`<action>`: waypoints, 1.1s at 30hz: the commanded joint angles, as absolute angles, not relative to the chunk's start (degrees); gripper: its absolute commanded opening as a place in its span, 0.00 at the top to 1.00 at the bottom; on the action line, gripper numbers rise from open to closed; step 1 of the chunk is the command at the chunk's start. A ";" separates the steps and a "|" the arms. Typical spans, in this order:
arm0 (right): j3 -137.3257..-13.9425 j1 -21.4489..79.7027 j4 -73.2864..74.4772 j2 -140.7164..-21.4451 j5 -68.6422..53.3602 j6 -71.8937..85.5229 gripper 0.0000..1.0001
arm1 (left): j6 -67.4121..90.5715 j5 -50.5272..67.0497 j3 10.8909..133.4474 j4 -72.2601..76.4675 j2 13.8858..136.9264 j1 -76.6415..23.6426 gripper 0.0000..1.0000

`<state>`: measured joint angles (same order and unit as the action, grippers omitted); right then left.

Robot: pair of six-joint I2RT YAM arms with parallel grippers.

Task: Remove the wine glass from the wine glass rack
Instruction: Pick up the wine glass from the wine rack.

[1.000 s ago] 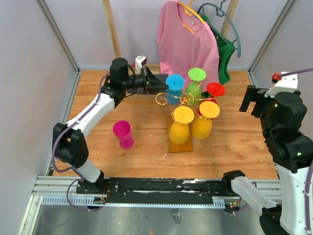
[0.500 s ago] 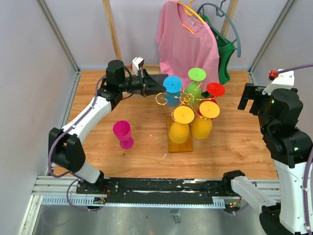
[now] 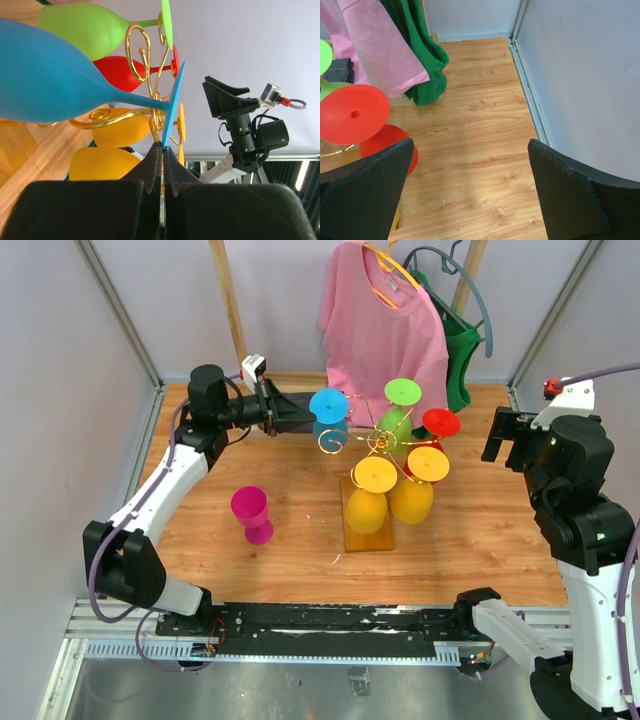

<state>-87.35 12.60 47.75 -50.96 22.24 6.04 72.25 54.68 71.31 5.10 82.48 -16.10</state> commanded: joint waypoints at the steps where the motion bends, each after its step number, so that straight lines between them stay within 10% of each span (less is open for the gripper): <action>1: -87.03 12.03 45.98 -51.27 21.00 6.90 0.01 | 71.85 57.19 70.82 6.19 79.71 -13.82 1.00; 33: -94.72 12.42 31.59 -62.02 -10.51 6.30 0.01 | 87.04 61.83 88.66 31.63 83.83 -2.98 1.00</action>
